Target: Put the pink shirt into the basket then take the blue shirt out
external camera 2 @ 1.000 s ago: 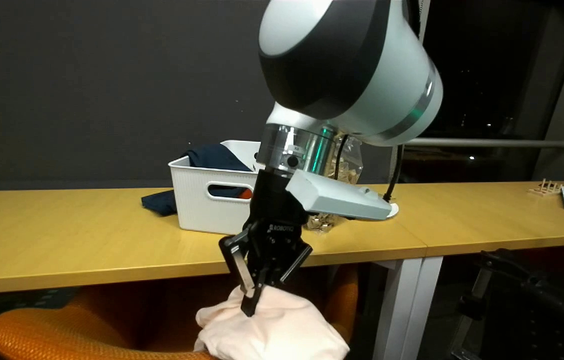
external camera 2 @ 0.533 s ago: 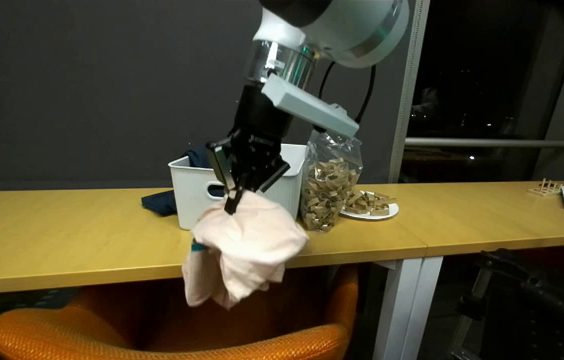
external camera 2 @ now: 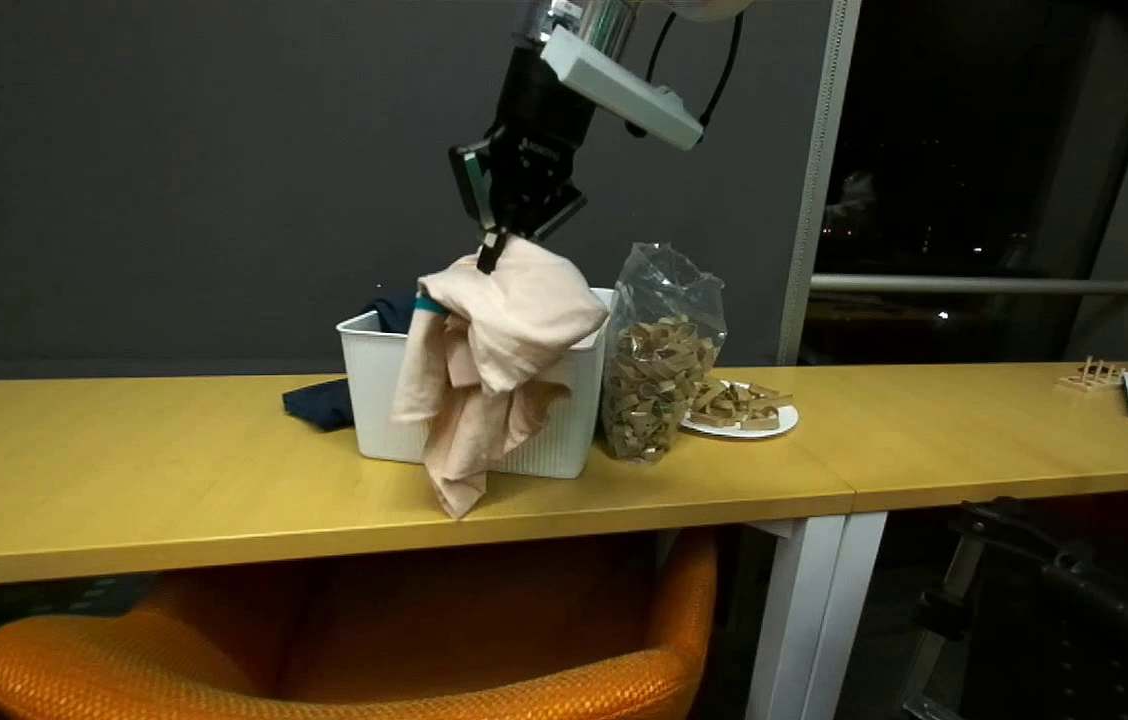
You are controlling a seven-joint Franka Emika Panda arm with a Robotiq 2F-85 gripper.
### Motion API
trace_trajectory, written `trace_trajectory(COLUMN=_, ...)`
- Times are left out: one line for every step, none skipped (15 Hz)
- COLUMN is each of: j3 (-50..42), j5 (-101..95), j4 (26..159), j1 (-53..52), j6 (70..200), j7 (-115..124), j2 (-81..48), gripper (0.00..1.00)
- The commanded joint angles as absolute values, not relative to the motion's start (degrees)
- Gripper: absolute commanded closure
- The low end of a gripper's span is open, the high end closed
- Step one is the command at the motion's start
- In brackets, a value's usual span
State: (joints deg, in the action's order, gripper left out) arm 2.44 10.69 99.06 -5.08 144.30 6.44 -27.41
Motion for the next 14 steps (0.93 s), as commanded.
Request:
trace_trajectory(j3=0.33, j5=6.96, j4=92.37, j1=-3.91, j6=139.79, j7=7.4, j2=-27.24, gripper=0.98)
trace_trajectory(j3=-0.33, j5=6.23, j4=90.29, j1=-3.41, j6=138.55, j7=7.4, j2=-27.57, gripper=0.98)
trace_trajectory(j3=-0.78, j5=5.69, j4=88.75, j1=-2.96, j6=137.98, j7=7.34, j2=-27.92, gripper=0.98)
trace_trajectory(j3=-1.15, j5=5.46, j4=87.13, j1=-2.34, j6=137.17, j7=7.21, j2=-28.26, gripper=0.98)
trace_trajectory(j3=-1.53, j5=5.13, j4=86.05, j1=-1.92, j6=136.91, j7=7.27, j2=-28.58, gripper=0.98)
trace_trajectory(j3=-1.96, j5=4.89, j4=84.91, j1=-1.34, j6=136.03, j7=7.33, j2=-28.82, gripper=0.98)
trace_trajectory(j3=-2.35, j5=4.51, j4=84.25, j1=-0.93, j6=135.88, j7=7.44, j2=-29.1, gripper=0.98)
trace_trajectory(j3=-2.54, j5=4.38, j4=83.8, j1=-0.42, j6=135.47, j7=7.37, j2=-29.31, gripper=0.98)
trace_trajectory(j3=-2.67, j5=4.36, j4=83.6, j1=-0.06, j6=135.63, j7=7.29, j2=-29.67, gripper=0.98)
trace_trajectory(j3=-2.45, j5=4.69, j4=83.43, j1=0.1, j6=135.3, j7=7.38, j2=-30.23, gripper=0.98)
trace_trajectory(j3=-2.34, j5=4.8, j4=83.37, j1=0.21, j6=135.4, j7=7.39, j2=-30.78, gripper=0.98)
trace_trajectory(j3=-2.02, j5=4.98, j4=83.28, j1=0.02, j6=135.67, j7=7.52, j2=-31.79, gripper=0.98)
trace_trajectory(j3=-1.96, j5=4.88, j4=83.23, j1=-0.22, j6=135.83, j7=7.73, j2=-32.55, gripper=0.98)
trace_trajectory(j3=-1.68, j5=4.96, j4=83.14, j1=-0.68, j6=136.03, j7=7.91, j2=-33.54, gripper=0.98)
